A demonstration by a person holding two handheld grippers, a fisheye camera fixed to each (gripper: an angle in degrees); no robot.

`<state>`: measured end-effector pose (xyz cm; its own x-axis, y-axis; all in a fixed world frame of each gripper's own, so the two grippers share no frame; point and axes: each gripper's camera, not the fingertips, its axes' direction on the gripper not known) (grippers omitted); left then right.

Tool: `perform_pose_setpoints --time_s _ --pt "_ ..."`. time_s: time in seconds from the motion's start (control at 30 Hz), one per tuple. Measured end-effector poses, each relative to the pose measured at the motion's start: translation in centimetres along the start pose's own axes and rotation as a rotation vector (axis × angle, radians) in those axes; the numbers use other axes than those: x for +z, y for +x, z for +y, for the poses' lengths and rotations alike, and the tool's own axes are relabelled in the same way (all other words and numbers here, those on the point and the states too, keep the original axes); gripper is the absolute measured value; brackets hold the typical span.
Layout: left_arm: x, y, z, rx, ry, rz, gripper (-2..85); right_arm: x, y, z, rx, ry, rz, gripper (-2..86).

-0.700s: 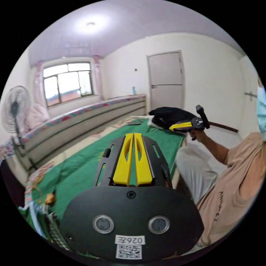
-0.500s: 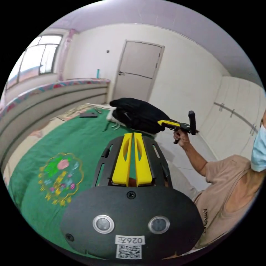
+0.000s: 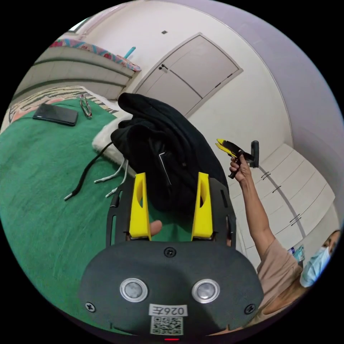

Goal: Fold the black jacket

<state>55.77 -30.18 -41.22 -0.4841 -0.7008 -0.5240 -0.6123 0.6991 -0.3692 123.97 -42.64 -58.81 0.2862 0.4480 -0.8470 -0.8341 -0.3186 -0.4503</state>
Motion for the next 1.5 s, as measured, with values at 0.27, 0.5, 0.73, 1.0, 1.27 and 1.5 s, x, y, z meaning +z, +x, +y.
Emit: perform_pose_setpoints --time_s 0.27,0.5,0.73,1.0,1.27,1.5 --pt "2.5 -5.4 -2.6 -0.060 -0.034 -0.042 16.8 3.5 6.7 -6.1 0.063 -0.211 -0.149 10.4" --pt "-0.9 -6.4 -2.1 0.045 0.090 0.021 16.6 -1.8 -0.9 -5.6 -0.212 -0.077 0.073 5.4" --pt "-3.6 -10.1 -2.4 -0.089 0.093 0.110 7.4 -4.0 -8.2 -4.6 -0.306 -0.020 0.279 0.4" --pt "-11.9 -10.0 -0.7 -0.091 0.164 0.189 2.9 -13.9 -26.0 4.6 -0.633 0.342 0.336 -1.5" --pt "-27.6 -7.2 4.5 -0.066 0.328 0.360 1.0 -21.8 -42.9 14.2 -0.901 0.466 0.151 -1.5" --pt "-53.2 -0.9 14.4 0.021 0.581 0.317 0.5 -28.0 -54.6 21.1 -1.030 0.549 -0.134 -1.5"
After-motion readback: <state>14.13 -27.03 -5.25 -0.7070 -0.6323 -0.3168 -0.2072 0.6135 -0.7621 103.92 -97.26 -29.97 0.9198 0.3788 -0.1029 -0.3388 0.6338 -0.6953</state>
